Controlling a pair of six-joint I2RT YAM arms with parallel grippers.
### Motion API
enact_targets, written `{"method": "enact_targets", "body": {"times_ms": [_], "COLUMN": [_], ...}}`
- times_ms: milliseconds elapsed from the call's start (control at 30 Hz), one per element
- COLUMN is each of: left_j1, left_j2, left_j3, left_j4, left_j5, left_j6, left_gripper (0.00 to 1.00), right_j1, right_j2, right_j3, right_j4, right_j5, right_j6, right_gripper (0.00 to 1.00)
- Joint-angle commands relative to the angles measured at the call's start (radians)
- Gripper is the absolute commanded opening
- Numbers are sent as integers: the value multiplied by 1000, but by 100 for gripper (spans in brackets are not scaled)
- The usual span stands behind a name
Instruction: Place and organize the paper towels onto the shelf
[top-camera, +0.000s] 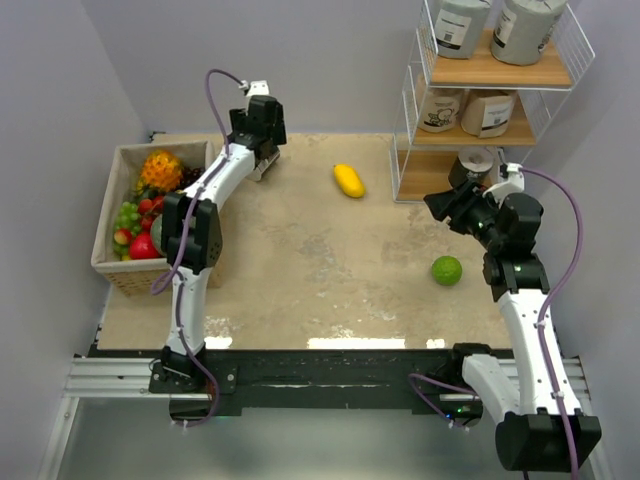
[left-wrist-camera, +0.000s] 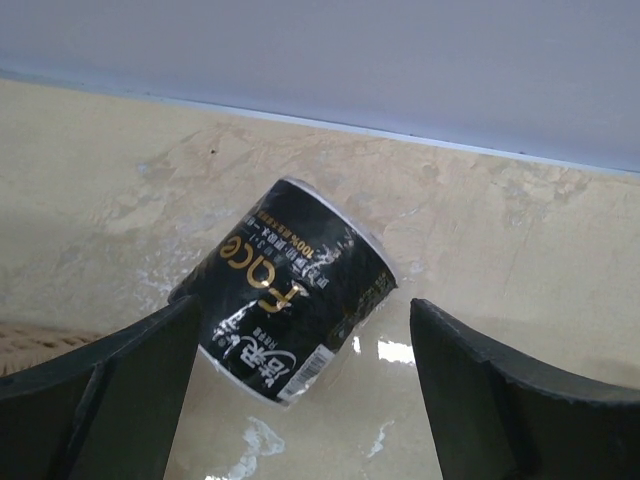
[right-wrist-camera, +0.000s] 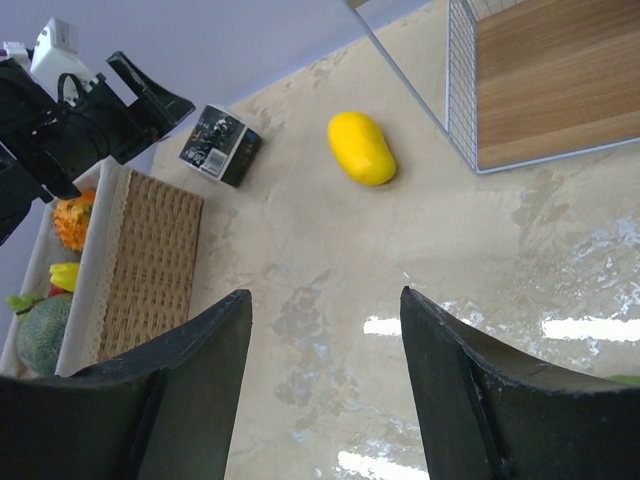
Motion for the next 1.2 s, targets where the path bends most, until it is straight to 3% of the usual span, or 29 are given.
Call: {"method": "enact_targets", "body": {"times_ms": [0,267,533,767,933,1033,1167], "left_j1": [25,31,12,-124,-211,-218,-218], "left_j2": [70,155,135,-139,-469,-624,-691], "left_j3": [97,170,80,-369,-717,-808,-776], "left_j4": [68,66,9,180,221,206,126], "left_j5": [22,0,118,83,140,195,168], "left_j6": [80,105,122,157,21,-27,-21], "left_gripper": [89,91,91,91,89,89,89], "right_j1": [0,0,2,1,2,2,0], "right_j2": [2,45,45,34,-4,-17,-29], "right_j3": [47,51,51,45,70,78,64], "right_j4": [16,27,32,21,-25,-45,-48], "right_j5": [-5,-22,-23,-39,-36,-34,-25], "right_j6": [-14,-33,-33,-36,-50,-56,-63], "right_gripper": [65,65,64,65,65,65,65]}}
